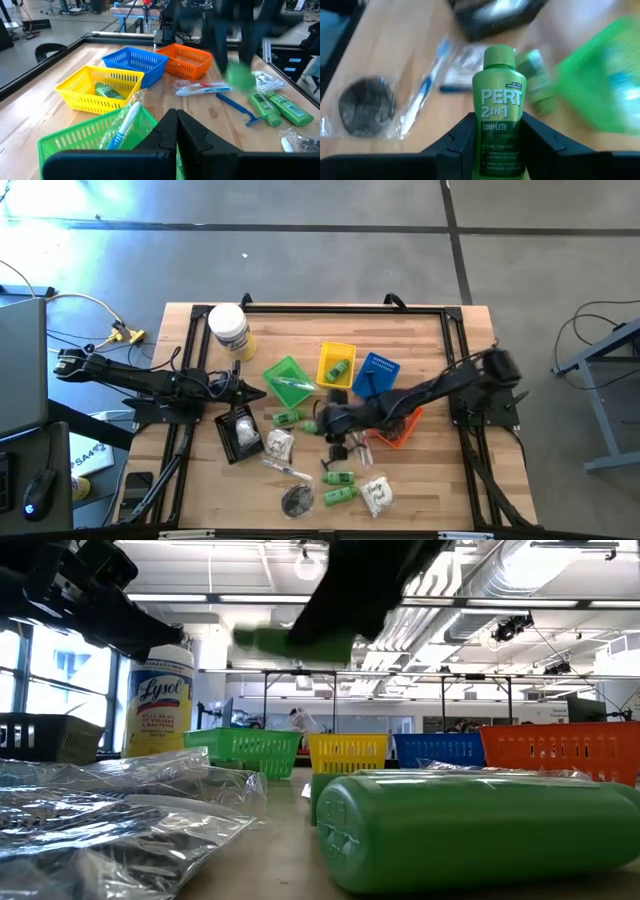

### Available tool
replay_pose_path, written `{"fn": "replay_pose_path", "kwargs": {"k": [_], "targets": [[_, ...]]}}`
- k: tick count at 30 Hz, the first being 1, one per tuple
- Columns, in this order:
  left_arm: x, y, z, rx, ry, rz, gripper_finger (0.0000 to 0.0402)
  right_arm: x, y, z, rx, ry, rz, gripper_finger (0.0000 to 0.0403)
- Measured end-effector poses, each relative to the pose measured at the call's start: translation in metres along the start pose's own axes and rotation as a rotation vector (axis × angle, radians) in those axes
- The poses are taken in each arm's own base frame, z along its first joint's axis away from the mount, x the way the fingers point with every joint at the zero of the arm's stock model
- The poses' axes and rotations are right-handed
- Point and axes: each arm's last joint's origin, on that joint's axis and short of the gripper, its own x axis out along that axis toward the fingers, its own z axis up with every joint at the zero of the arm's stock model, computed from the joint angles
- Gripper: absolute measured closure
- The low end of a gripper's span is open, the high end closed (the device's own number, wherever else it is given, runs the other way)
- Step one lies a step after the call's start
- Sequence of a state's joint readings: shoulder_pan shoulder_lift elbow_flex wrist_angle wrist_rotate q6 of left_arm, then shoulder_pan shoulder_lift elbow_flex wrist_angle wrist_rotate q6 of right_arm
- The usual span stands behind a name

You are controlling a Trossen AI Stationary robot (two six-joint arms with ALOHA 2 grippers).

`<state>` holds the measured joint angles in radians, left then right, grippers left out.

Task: Pick & Place Travel size toiletries
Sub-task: Put the shampoo bottle into the yellow bin

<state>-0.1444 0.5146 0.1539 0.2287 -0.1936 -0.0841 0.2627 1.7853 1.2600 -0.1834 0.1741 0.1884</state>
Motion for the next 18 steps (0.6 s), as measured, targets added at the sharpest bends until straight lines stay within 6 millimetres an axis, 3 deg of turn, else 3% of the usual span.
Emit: {"fn": "replay_pose_path", "kwargs": {"k": [5,9,15,18], "targets": [[0.0,0.0,0.0,0.0,0.0,0.0,0.0401,-0.052,-0.019,0.021,0.042,-0.193,-0.125,0.0285],[0.0,0.0,0.0,0.0,-0.001,0.0,0.0401,-0.074,-0.046,0.016,0.141,-0.381,-0.179,0.0285],[0.0,0.0,0.0,0.0,-0.002,0.0,0.0401,-0.069,-0.101,-0.035,0.49,-0.633,-0.174,0.0286],[0.0,0.0,0.001,-0.001,-0.006,0.0,0.0401,-0.06,-0.122,-0.06,0.668,-0.648,-0.176,0.0286]]}}
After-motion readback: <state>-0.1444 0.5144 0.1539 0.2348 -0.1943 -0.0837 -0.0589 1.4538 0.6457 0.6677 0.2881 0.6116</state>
